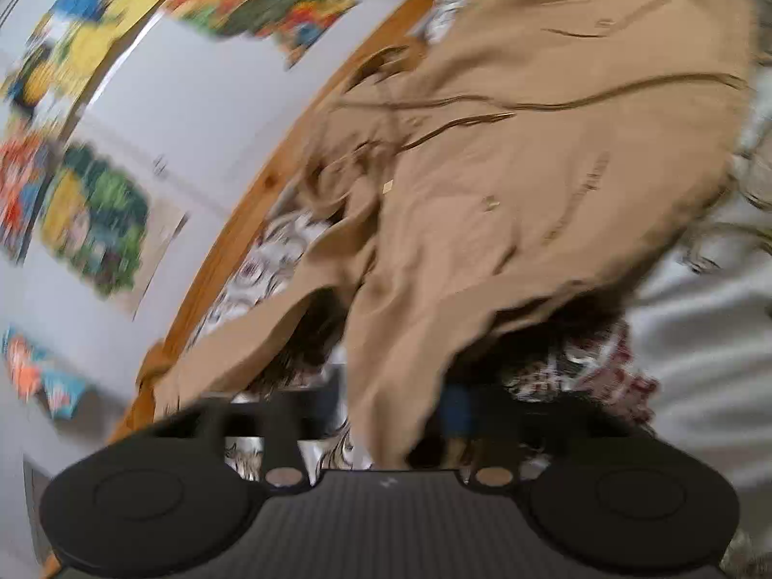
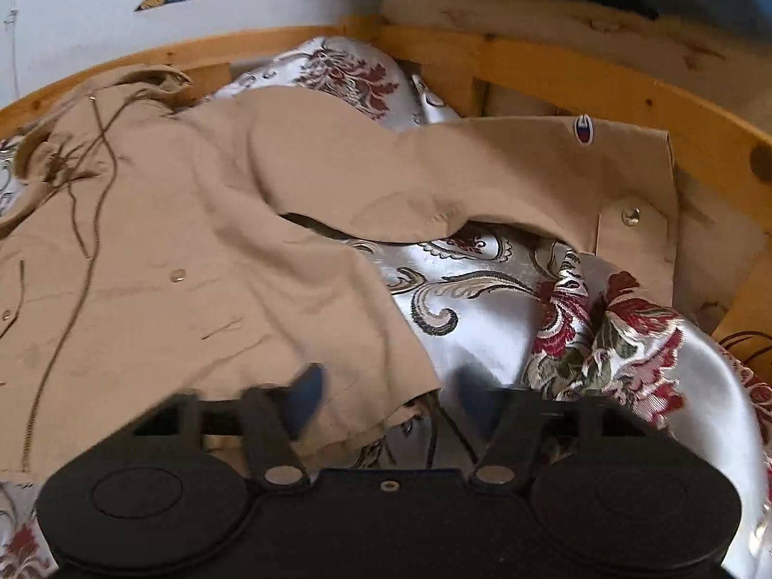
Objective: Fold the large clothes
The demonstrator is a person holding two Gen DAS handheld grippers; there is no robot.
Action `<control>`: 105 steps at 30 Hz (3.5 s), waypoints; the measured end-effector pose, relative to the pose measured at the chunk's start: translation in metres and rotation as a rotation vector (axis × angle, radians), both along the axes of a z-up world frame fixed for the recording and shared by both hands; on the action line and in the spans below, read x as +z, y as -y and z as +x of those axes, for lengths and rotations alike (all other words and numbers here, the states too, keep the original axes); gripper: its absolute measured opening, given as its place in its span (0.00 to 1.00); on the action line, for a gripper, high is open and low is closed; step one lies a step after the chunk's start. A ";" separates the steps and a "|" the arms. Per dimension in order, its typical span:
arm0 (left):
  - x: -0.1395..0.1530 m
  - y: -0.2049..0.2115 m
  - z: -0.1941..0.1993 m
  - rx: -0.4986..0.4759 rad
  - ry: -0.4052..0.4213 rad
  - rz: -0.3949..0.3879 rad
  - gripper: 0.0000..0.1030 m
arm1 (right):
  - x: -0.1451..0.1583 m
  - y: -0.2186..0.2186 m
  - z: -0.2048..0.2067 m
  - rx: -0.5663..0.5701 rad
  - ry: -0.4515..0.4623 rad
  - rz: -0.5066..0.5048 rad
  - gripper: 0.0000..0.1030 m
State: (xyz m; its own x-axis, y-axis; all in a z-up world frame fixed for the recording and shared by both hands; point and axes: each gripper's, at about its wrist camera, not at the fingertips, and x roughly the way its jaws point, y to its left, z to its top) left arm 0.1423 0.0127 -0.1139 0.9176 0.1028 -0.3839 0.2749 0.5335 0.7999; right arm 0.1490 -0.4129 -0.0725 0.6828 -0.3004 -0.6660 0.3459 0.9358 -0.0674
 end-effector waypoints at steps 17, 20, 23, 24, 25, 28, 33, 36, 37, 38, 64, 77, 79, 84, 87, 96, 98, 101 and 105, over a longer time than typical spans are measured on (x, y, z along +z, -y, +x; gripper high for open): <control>0.085 -0.061 -0.094 -0.014 -0.127 -0.122 0.01 | 0.070 -0.028 -0.094 0.274 -0.083 0.081 0.11; 0.095 -0.078 -0.119 -0.012 -0.209 -0.151 0.02 | 0.071 -0.032 -0.114 0.325 -0.122 0.089 0.12; 0.102 -0.089 -0.124 -0.017 -0.337 -0.251 0.18 | 0.070 -0.031 -0.123 0.346 -0.114 0.067 0.20; 0.103 -0.091 -0.125 -0.016 -0.370 -0.290 0.25 | 0.070 -0.030 -0.126 0.331 -0.091 0.061 0.26; 0.106 -0.092 -0.123 -0.007 -0.406 -0.330 0.44 | 0.072 -0.024 -0.127 0.316 -0.063 0.064 0.34; 0.115 -0.089 -0.123 0.003 -0.424 -0.426 0.75 | 0.085 -0.009 -0.122 0.259 0.039 0.061 0.58; 0.128 -0.070 -0.105 -0.024 -0.433 -0.519 0.87 | 0.096 0.015 -0.079 0.245 0.079 -0.230 0.64; 0.125 -0.047 -0.082 -0.032 -0.406 -0.573 0.98 | 0.091 0.036 -0.042 0.254 0.035 -0.446 0.66; 0.122 -0.037 -0.071 -0.030 -0.388 -0.594 1.00 | 0.087 0.043 -0.029 0.257 0.018 -0.514 0.66; 0.117 -0.028 -0.060 -0.030 -0.375 -0.617 1.00 | 0.082 0.050 -0.015 0.263 -0.009 -0.594 0.66; 0.119 0.005 0.005 -0.131 -0.372 -0.881 1.00 | 0.279 -0.016 0.009 0.580 0.135 0.004 0.00; 0.119 -0.058 -0.002 -0.147 -0.433 -1.011 1.00 | 0.210 -0.236 0.088 1.073 0.135 0.215 0.13; 0.113 -0.067 0.003 -0.085 -0.437 -1.005 1.00 | 0.184 -0.243 0.093 1.074 0.121 0.248 0.38; 0.101 -0.078 0.022 0.103 -0.408 -0.919 1.00 | 0.121 -0.201 0.086 0.971 0.091 0.283 0.71; 0.091 -0.074 0.042 0.186 -0.392 -0.844 1.00 | 0.093 -0.155 0.086 0.826 0.066 0.150 0.74; 0.067 -0.052 0.087 0.280 -0.400 -0.738 0.71 | 0.012 -0.016 0.156 0.301 0.007 0.128 0.64; 0.064 -0.050 0.091 0.264 -0.428 -0.730 0.55 | 0.003 -0.005 0.172 0.272 0.033 0.214 0.55; 0.063 -0.052 0.092 0.237 -0.468 -0.754 0.40 | -0.002 -0.017 0.198 0.327 0.071 0.223 0.54; 0.063 -0.051 0.096 0.210 -0.519 -0.764 0.07 | -0.012 -0.030 0.233 0.371 0.057 0.169 0.57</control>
State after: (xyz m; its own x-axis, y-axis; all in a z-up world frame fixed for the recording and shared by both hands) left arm 0.2382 0.0640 -0.0506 0.6050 -0.2017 -0.7702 0.3370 0.9413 0.0182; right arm 0.3824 -0.3831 -0.0840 0.7616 0.0838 -0.6426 -0.0187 0.9940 0.1074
